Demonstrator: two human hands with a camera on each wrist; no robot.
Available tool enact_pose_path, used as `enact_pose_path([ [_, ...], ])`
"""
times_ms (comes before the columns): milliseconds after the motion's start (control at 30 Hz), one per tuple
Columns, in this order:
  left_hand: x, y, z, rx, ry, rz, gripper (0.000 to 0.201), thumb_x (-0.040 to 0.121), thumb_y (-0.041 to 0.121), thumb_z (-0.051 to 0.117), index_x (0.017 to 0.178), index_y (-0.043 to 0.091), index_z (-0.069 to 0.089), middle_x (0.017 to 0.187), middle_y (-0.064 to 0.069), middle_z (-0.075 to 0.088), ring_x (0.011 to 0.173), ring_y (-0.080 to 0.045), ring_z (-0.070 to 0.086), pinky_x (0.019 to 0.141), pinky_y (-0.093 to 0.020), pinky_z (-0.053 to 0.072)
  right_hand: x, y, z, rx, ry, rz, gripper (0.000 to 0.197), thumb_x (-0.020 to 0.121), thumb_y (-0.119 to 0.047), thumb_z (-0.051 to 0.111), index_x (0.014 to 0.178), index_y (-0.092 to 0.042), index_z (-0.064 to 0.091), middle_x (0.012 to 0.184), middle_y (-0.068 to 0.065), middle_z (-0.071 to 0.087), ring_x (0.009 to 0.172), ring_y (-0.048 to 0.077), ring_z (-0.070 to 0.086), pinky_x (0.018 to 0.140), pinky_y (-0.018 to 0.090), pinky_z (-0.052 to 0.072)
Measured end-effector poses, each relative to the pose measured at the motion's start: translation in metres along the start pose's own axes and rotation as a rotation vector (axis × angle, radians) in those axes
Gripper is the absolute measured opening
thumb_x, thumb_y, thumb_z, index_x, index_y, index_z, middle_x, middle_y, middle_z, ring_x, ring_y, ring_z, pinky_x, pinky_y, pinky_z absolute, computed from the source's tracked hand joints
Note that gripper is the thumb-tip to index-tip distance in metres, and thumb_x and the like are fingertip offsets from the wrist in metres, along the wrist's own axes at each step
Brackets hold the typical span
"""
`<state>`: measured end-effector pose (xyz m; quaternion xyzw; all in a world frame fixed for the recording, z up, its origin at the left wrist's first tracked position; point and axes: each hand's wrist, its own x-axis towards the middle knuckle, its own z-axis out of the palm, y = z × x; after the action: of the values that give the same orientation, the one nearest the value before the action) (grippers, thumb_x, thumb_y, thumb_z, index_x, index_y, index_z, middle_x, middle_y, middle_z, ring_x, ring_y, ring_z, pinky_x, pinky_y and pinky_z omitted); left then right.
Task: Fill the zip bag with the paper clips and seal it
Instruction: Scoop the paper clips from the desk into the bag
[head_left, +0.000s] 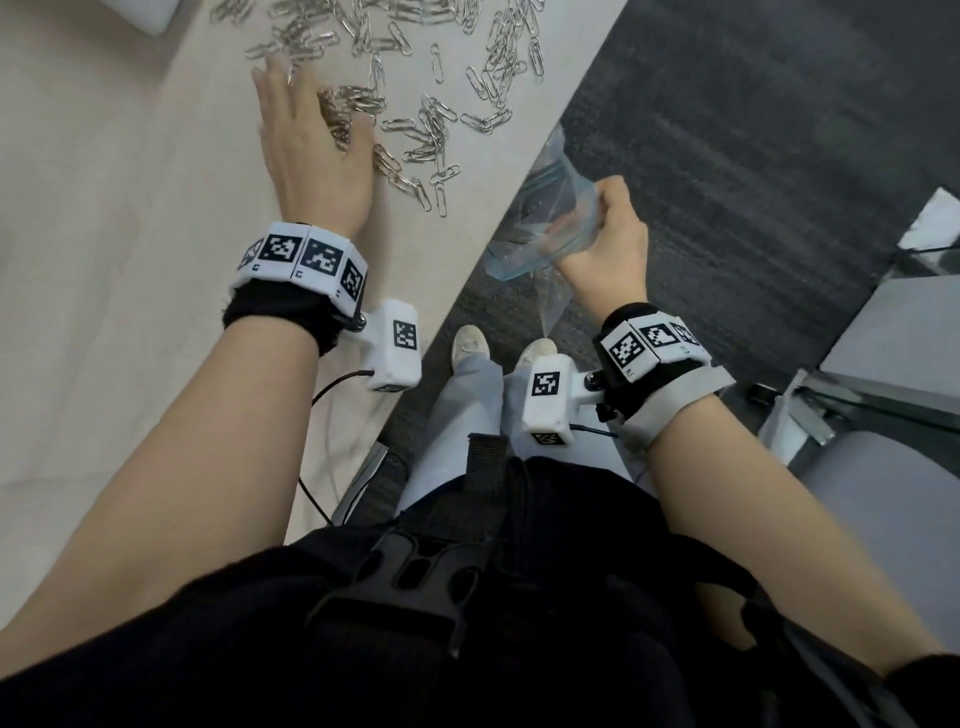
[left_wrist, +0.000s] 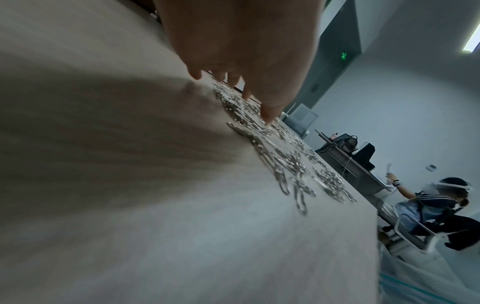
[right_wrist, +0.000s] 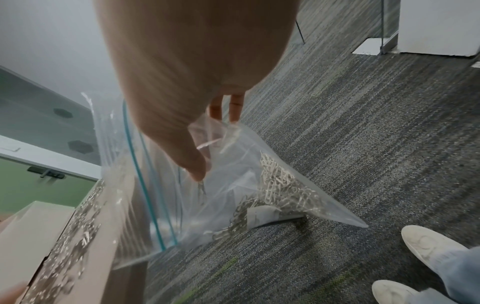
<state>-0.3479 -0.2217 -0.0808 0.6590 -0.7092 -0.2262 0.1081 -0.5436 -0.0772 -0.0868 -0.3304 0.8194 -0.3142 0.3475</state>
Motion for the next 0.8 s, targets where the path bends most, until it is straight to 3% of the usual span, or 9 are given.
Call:
enact_pose_path([
  [100, 0.021, -0.007, -0.003, 0.004, -0.017, -0.03, 0.062, 0.094, 0.035, 0.041, 0.145, 0.006, 0.021, 0.156, -0.018, 0.006, 0.146, -0.031, 0.002, 0.12, -0.038, 0.006, 0.004, 0.0, 0.006, -0.007, 0.022, 0.023, 0.038, 0.079, -0.024, 0.067, 0.076, -0.038, 0.032, 0.087, 0.008, 0.066, 0.08, 0.025, 0.061, 0.084, 0.051, 0.052],
  [200, 0.043, -0.013, -0.008, 0.031, -0.005, -0.019, 0.063, 0.092, 0.034, 0.042, 0.145, 0.007, 0.022, 0.157, -0.017, 0.005, 0.146, -0.03, 0.002, 0.119, -0.04, 0.005, 0.005, 0.003, 0.017, -0.012, 0.069, 0.045, 0.034, 0.078, -0.027, 0.068, 0.083, -0.033, 0.035, 0.09, 0.011, 0.067, 0.086, 0.033, 0.063, 0.088, 0.056, 0.05],
  [300, 0.062, -0.017, -0.014, 0.076, -0.007, -0.012, 0.066, 0.092, 0.038, 0.04, 0.147, 0.009, 0.017, 0.157, -0.017, 0.002, 0.146, -0.031, 0.001, 0.118, -0.045, 0.003, 0.007, 0.003, 0.025, -0.026, 0.092, 0.078, 0.037, 0.078, -0.025, 0.069, 0.082, -0.035, 0.034, 0.091, 0.01, 0.068, 0.089, 0.034, 0.064, 0.09, 0.055, 0.05],
  [400, 0.074, -0.016, -0.014, 0.147, -0.066, -0.02, 0.067, 0.094, 0.042, 0.034, 0.149, 0.013, 0.007, 0.157, -0.016, -0.002, 0.146, -0.032, -0.003, 0.117, -0.05, -0.001, 0.009, 0.001, 0.028, -0.016, 0.11, 0.099, 0.032, 0.077, -0.023, 0.066, 0.086, -0.03, 0.036, 0.092, 0.012, 0.068, 0.09, 0.033, 0.063, 0.09, 0.055, 0.05],
  [567, 0.064, -0.011, -0.009, 0.192, -0.166, 0.051, 0.068, 0.095, 0.048, 0.027, 0.149, 0.016, 0.0, 0.157, -0.017, -0.007, 0.145, -0.034, -0.009, 0.115, -0.054, -0.008, 0.013, -0.005, 0.036, -0.032, 0.126, 0.128, 0.031, 0.077, -0.025, 0.059, 0.08, -0.04, 0.032, 0.093, 0.01, 0.068, 0.09, 0.033, 0.064, 0.087, 0.055, 0.052],
  [733, 0.032, 0.0, 0.0, 0.18, -0.266, 0.114, 0.067, 0.097, 0.049, 0.025, 0.148, 0.016, -0.004, 0.156, -0.015, -0.012, 0.144, -0.033, -0.013, 0.114, -0.053, -0.01, 0.01, -0.008, 0.038, -0.026, 0.134, 0.109, 0.028, 0.078, -0.029, 0.057, 0.079, -0.039, 0.032, 0.093, 0.011, 0.068, 0.088, 0.033, 0.063, 0.089, 0.055, 0.051],
  [800, 0.021, 0.003, 0.001, 0.157, -0.289, 0.15, 0.064, 0.098, 0.045, 0.028, 0.149, 0.016, 0.002, 0.157, -0.014, -0.009, 0.144, -0.033, -0.012, 0.115, -0.051, -0.01, 0.009, -0.007, 0.037, -0.031, 0.131, 0.095, 0.022, 0.076, -0.034, 0.053, 0.079, -0.038, 0.032, 0.094, 0.012, 0.067, 0.088, 0.035, 0.063, 0.087, 0.056, 0.051],
])
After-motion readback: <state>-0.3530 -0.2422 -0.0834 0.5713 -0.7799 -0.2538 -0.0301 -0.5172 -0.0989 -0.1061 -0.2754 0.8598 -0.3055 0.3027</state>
